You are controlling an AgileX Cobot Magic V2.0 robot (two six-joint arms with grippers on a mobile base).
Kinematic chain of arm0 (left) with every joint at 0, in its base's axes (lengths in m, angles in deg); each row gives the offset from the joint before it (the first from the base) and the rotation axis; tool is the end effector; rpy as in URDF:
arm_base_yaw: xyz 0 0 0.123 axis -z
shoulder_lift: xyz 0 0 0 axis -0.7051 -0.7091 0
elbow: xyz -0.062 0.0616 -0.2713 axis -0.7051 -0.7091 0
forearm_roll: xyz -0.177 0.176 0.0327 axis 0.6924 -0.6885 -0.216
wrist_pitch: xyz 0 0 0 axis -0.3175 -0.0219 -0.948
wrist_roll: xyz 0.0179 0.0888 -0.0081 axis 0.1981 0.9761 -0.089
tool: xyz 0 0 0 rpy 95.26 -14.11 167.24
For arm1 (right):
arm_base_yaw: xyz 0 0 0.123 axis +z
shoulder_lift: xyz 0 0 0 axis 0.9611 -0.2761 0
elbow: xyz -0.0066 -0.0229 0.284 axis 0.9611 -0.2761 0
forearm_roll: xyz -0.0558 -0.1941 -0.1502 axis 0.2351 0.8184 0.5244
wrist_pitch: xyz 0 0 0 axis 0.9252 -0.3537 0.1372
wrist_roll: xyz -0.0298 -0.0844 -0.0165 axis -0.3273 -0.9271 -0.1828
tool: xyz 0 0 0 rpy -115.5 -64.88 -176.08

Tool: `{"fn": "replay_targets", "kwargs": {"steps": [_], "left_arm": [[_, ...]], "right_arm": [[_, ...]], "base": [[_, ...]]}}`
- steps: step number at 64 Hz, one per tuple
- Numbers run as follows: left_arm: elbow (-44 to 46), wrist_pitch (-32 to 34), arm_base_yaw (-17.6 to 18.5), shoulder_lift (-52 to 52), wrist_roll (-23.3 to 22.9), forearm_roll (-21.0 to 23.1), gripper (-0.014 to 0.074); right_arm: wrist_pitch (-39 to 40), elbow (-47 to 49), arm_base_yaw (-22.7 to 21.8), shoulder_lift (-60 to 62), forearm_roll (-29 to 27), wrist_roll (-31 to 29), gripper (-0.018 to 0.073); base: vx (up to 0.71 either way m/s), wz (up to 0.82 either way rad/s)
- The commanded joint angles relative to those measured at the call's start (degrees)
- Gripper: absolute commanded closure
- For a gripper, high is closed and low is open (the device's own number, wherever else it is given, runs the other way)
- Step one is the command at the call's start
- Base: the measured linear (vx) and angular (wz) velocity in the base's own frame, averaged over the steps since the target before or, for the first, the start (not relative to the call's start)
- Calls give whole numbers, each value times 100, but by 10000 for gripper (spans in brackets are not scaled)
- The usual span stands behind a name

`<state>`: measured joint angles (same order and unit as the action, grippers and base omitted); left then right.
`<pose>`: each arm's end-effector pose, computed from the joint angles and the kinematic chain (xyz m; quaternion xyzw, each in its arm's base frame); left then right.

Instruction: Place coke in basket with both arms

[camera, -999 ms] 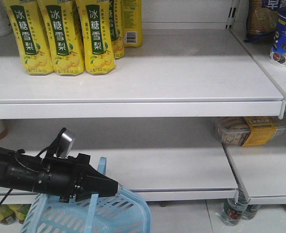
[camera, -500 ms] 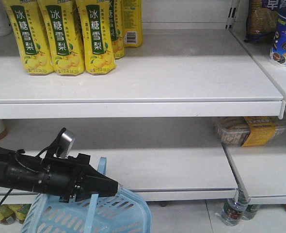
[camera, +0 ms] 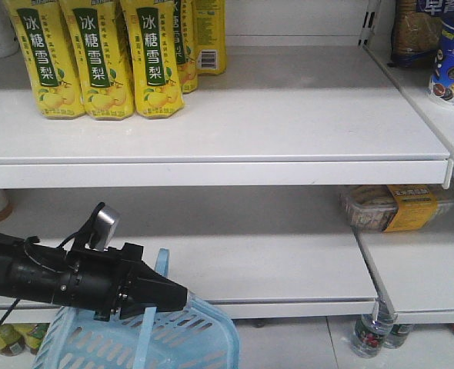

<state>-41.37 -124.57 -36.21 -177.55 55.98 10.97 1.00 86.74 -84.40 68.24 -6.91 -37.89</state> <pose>0.2541 -0.1223 0.1837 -0.0077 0.8219 -0.5677 0.0452 0.0628 -0.0025 0.2364 -0.0119 0.7821 -0.0609 0.6201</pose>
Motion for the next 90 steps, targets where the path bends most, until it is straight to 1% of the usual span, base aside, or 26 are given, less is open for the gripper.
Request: {"fn": "replay_targets", "kwargs": {"steps": [1, 10, 16, 22, 24, 25, 26, 27, 28, 30, 63, 73, 90], "left_arm": [[154, -506, 14, 269, 74, 549, 603], [154, -506, 14, 269, 74, 549, 603], [154, -506, 14, 269, 74, 549, 603], [154, -506, 14, 269, 74, 549, 603], [154, -506, 14, 269, 74, 549, 603], [154, -506, 14, 269, 74, 549, 603], [154, -506, 14, 269, 74, 549, 603], [154, -506, 14, 269, 74, 549, 603], [154, -506, 14, 269, 74, 549, 603], [154, -506, 14, 269, 74, 549, 603], [154, -506, 14, 269, 74, 549, 603], [154, -506, 14, 269, 74, 549, 603], [154, -506, 14, 269, 74, 549, 603]], "right_arm": [[438, 71, -32, -58, -81, -77, 212], [470, 71, -32, -58, -288, -42, 214], [487, 71, -32, -58, -290, -71, 253], [487, 71, -32, -58, -290, -90, 378], [487, 71, -32, -58, -295, -85, 437], [487, 71, -32, -58, -295, -85, 449], [487, 71, -32, -58, -295, -85, 484], [487, 71, -32, -58, -295, -85, 496], [493, 71, -32, -58, -295, -85, 543], [500, 71, -32, -58, -295, -79, 575], [458, 71, -32, -58, -307, -66, 569], [452, 71, 189, -58, -307, -66, 569], [452, 71, 192, -58, -307, -66, 569]], "base": [[0, 0], [0, 0], [0, 0], [0, 0], [0, 0], [0, 0], [0, 0], [0, 0], [0, 0], [0, 0], [0, 0], [0, 0], [0, 0]]}}
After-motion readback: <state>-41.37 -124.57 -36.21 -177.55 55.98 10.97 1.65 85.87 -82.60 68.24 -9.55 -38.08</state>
